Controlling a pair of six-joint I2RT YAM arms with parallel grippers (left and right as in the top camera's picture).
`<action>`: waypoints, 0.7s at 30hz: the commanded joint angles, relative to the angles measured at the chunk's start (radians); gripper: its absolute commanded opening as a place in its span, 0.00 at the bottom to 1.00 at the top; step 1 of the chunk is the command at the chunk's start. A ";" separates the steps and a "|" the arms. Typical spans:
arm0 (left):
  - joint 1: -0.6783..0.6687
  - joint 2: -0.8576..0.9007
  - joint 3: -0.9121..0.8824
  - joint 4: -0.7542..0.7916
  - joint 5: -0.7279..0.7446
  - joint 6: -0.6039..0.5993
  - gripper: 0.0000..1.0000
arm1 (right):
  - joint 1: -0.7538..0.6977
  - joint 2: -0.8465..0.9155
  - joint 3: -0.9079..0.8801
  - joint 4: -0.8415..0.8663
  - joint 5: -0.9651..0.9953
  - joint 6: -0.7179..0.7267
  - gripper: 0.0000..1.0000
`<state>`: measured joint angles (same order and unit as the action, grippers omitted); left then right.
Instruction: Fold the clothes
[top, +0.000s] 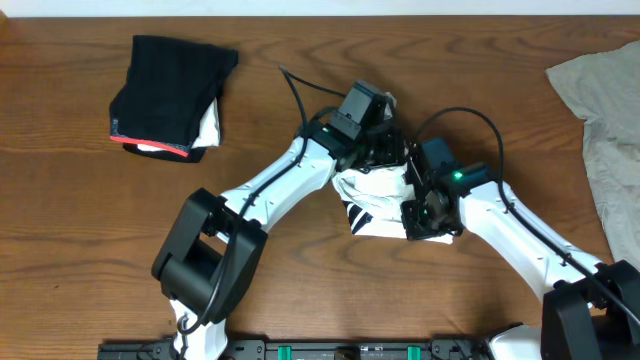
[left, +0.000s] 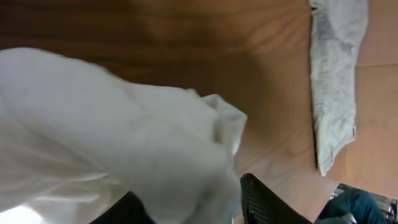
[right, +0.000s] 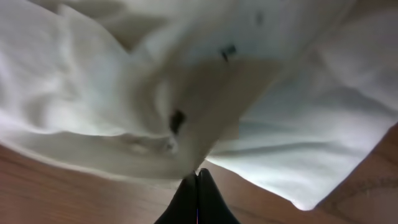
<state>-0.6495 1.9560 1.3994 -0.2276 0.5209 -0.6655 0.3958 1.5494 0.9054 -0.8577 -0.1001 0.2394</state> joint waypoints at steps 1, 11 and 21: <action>-0.023 -0.001 0.000 0.017 0.006 -0.014 0.45 | -0.005 0.006 -0.029 0.011 0.026 0.042 0.01; -0.037 -0.002 0.013 0.082 -0.022 0.006 0.83 | -0.005 0.006 -0.036 0.038 0.026 0.045 0.01; 0.024 -0.060 0.120 -0.166 -0.018 0.144 0.83 | -0.007 -0.041 -0.036 0.024 0.021 0.045 0.01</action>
<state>-0.6365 1.9453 1.4776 -0.3534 0.4782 -0.5880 0.3809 1.5440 0.8745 -0.8307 -0.0738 0.2920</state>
